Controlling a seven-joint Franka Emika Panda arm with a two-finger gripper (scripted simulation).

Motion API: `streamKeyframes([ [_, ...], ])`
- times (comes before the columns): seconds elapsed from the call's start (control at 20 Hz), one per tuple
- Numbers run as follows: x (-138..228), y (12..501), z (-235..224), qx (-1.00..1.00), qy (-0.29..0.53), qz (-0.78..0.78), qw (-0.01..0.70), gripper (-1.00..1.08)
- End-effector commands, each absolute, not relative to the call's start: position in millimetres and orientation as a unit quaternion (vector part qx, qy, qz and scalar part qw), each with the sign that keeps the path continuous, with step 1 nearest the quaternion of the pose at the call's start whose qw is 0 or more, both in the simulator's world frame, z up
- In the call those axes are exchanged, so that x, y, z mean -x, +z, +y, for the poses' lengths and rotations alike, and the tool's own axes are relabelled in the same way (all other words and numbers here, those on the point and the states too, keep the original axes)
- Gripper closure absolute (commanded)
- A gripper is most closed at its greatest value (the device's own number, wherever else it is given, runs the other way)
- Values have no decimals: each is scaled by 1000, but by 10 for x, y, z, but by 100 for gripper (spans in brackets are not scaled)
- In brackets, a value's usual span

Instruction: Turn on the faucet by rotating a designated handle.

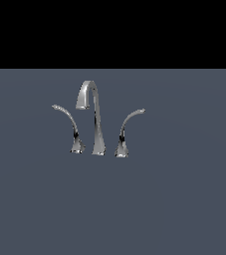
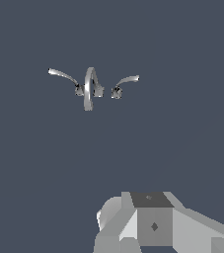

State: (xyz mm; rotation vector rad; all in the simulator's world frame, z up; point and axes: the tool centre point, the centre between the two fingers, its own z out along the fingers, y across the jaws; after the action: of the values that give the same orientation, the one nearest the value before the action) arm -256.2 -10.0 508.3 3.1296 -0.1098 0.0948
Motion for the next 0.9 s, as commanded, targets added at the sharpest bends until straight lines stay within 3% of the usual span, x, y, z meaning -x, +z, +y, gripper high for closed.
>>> streamKeyframes([
  [0.0,2574,5086,-114,-999,30,-39,8,108],
  [0.45,2487,5047,-79,-999,25,-48,-8,108],
  [0.85,2178,4887,49,-995,0,-87,-57,108],
])
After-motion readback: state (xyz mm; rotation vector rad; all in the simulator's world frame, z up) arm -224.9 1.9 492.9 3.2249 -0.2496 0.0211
